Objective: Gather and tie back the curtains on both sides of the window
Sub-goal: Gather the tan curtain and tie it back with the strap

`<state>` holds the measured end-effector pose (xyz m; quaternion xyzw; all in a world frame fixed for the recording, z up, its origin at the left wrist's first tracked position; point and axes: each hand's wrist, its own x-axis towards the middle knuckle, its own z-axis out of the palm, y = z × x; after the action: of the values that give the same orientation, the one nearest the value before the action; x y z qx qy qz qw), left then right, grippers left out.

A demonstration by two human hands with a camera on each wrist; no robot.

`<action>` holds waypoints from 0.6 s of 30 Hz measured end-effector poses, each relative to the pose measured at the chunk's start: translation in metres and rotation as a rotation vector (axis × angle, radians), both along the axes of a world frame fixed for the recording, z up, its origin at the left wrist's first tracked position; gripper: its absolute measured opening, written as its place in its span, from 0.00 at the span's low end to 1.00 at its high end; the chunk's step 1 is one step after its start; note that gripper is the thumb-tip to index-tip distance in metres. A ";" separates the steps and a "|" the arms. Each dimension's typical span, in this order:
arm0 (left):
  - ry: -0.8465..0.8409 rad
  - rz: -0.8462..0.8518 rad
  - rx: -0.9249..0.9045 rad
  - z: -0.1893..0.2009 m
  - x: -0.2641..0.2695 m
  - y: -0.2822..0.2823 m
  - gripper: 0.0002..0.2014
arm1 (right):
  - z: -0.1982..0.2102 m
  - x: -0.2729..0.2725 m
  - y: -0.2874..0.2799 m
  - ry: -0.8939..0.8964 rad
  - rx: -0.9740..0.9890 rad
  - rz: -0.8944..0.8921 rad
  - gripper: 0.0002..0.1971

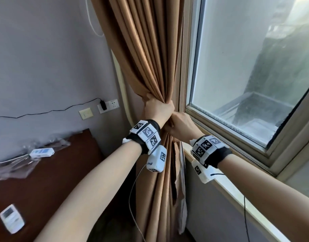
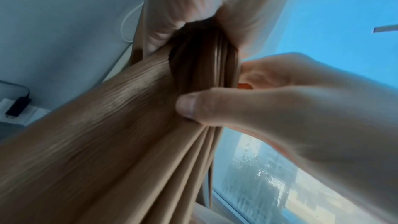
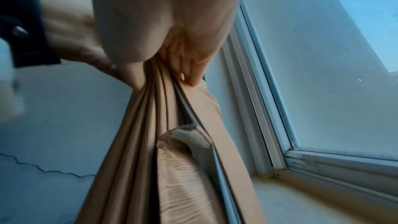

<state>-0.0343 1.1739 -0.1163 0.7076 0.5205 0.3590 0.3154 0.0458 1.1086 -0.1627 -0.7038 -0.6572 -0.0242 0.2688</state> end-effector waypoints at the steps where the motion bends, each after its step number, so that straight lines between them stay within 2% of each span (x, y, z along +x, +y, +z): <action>1: -0.001 0.005 0.005 0.003 0.001 0.000 0.31 | 0.000 0.001 -0.002 0.002 -0.029 0.024 0.19; 5: 0.012 -0.032 -0.008 0.008 0.004 -0.001 0.27 | 0.000 0.010 -0.009 0.065 -0.140 0.090 0.40; 7: 0.033 -0.065 -0.011 0.008 0.001 -0.001 0.23 | 0.001 0.017 -0.011 0.122 -0.195 0.104 0.42; 10: 0.075 -0.094 -0.024 0.005 -0.001 0.007 0.19 | -0.008 0.025 -0.023 0.272 -0.153 0.053 0.34; 13: 0.098 -0.091 -0.041 0.006 -0.002 0.013 0.20 | -0.035 0.026 -0.039 0.350 0.026 -0.146 0.15; 14: 0.098 -0.087 -0.041 0.005 -0.002 0.016 0.20 | -0.043 0.023 -0.045 0.363 -0.005 -0.186 0.11; 17: 0.103 -0.076 -0.048 0.006 -0.001 0.017 0.21 | -0.061 0.004 -0.055 0.340 -0.321 -0.138 0.16; 18: 0.103 -0.076 -0.038 0.006 0.000 0.016 0.21 | -0.068 -0.004 -0.054 0.308 -0.363 -0.132 0.17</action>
<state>-0.0347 1.1896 -0.1103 0.7381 0.5156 0.2999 0.3153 0.0419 1.0547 -0.2305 -0.7773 -0.5547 0.1843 0.2328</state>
